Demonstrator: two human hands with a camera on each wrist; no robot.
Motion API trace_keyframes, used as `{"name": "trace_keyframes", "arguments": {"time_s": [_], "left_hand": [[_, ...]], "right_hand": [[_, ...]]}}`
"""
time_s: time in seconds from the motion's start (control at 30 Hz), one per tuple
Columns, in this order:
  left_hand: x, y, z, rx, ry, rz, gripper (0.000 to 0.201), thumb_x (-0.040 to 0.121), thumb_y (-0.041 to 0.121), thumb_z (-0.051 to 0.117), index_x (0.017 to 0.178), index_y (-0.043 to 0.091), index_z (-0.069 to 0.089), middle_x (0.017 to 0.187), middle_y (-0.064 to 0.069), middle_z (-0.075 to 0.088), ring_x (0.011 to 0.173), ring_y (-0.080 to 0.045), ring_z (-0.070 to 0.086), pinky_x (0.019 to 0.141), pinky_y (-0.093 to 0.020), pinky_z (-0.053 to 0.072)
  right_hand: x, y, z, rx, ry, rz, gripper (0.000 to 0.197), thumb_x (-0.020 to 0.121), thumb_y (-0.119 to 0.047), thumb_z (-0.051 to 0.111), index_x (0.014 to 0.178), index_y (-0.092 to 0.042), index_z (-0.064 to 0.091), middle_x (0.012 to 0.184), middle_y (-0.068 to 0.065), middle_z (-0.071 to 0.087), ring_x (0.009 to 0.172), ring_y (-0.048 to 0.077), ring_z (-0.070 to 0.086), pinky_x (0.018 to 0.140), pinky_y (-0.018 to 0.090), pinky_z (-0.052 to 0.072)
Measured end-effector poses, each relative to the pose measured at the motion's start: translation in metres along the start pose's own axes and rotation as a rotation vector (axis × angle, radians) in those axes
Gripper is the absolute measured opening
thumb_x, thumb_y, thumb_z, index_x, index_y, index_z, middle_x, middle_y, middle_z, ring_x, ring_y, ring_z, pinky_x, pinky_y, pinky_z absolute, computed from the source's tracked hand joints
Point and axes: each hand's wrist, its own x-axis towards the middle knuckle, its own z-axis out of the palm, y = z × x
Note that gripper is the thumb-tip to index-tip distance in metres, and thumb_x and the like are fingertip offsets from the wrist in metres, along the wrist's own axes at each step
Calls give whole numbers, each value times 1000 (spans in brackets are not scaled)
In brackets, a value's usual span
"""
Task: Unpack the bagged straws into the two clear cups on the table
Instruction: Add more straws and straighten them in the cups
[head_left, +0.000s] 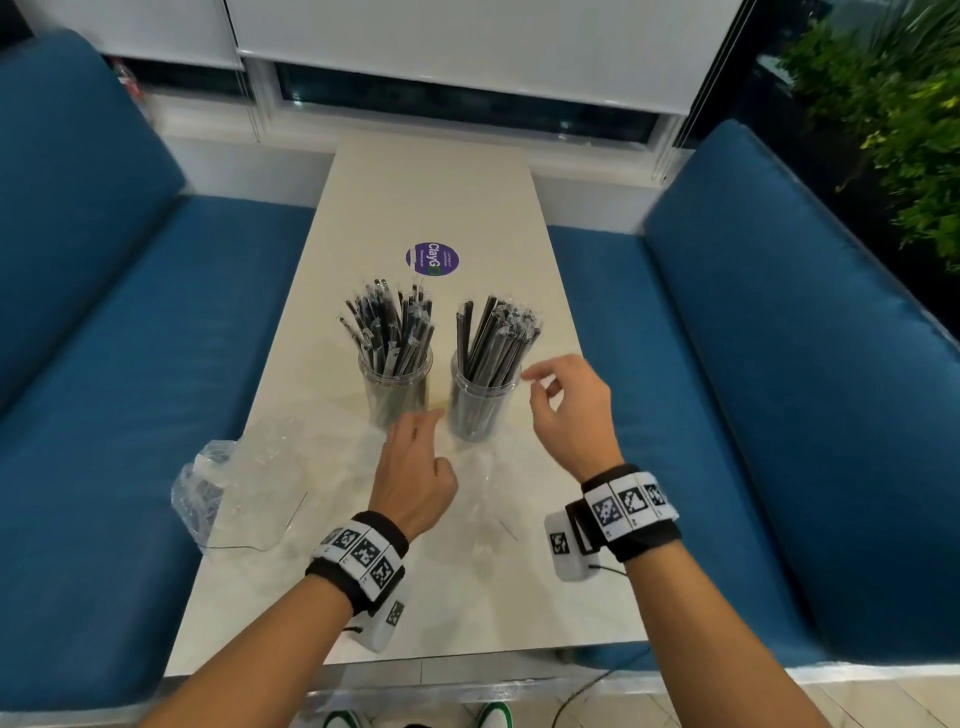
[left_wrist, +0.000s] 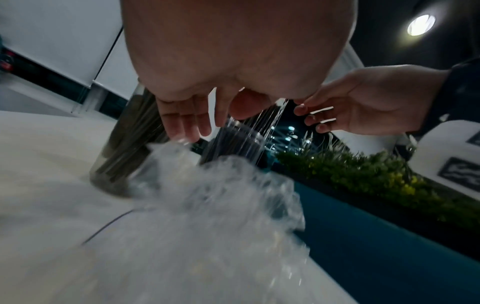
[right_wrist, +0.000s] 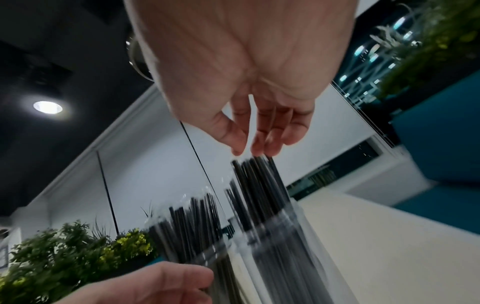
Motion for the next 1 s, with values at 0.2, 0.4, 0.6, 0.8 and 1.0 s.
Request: {"name": "trace_keyframes", "arguments": {"time_s": [0.2, 0.4, 0.6, 0.8, 1.0], "left_hand": [[53, 38, -3, -60, 72, -78, 73, 95, 24, 68, 158, 7, 36, 157, -12, 43, 145, -29, 44, 123, -46, 38], [89, 47, 22, 35, -45, -205, 125, 78, 46, 91, 166, 2, 13, 167, -22, 29, 155, -37, 33, 124, -51, 36], [97, 37, 33, -15, -58, -219, 118, 89, 50, 80, 169, 7, 4, 170, -21, 27, 155, -39, 37, 123, -53, 39], [98, 34, 32, 29, -67, -221, 107, 93, 34, 75, 168, 3, 5, 167, -24, 28, 153, -41, 38, 123, -53, 39], [100, 30, 34, 28, -62, -194, 116, 90, 51, 75, 166, -2, 6, 166, -27, 29, 153, -42, 37, 123, -54, 38]], "right_hand": [[58, -18, -3, -130, -117, -90, 41, 89, -27, 72, 128, -25, 60, 129, 4, 47, 123, 24, 41, 107, 32, 40], [73, -15, 18, -359, -317, -80, 43, 86, -43, 74, 122, -27, 56, 124, 6, 40, 110, 28, 49, 85, 39, 57], [68, -10, 31, -26, -140, -61, 16, 95, -16, 72, 108, -13, 64, 119, 6, 43, 87, 12, 59, 83, 17, 53], [41, -7, 36, -174, -128, 22, 66, 82, -53, 79, 138, -30, 51, 136, 8, 37, 123, 29, 43, 102, 41, 47], [73, -22, 30, -208, -133, -83, 66, 84, -59, 72, 143, -41, 50, 154, 7, 30, 133, 32, 36, 100, 40, 42]]}}
